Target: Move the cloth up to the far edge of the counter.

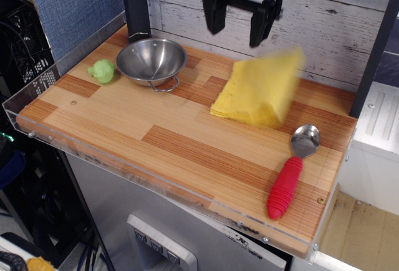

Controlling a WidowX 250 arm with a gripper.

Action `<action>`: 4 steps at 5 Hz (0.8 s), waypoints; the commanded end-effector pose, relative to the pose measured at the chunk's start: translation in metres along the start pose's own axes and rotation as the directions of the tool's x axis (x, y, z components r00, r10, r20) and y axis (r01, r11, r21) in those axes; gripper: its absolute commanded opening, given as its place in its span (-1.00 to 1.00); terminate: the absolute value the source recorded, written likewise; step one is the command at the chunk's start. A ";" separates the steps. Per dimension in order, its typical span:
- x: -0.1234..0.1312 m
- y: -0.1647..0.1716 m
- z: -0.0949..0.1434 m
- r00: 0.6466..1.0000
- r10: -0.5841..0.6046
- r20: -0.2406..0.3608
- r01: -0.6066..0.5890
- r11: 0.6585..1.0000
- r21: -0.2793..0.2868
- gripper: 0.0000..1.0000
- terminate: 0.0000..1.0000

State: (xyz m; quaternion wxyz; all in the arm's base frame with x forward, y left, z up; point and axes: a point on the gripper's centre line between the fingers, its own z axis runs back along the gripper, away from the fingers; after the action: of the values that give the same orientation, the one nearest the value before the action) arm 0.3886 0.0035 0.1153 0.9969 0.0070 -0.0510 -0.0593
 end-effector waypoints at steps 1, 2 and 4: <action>-0.003 0.001 0.040 0.994 -0.096 0.043 0.096 0.995 0.003 1.00 -1.00; -0.005 0.004 0.048 0.995 -0.073 0.062 0.073 0.997 0.007 1.00 -1.00; -0.011 0.009 0.057 0.995 -0.025 0.098 0.022 0.999 0.034 1.00 -1.00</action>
State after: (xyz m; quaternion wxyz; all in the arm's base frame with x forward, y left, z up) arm 0.3766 0.0049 0.1434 0.9949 0.0168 -0.0625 -0.0769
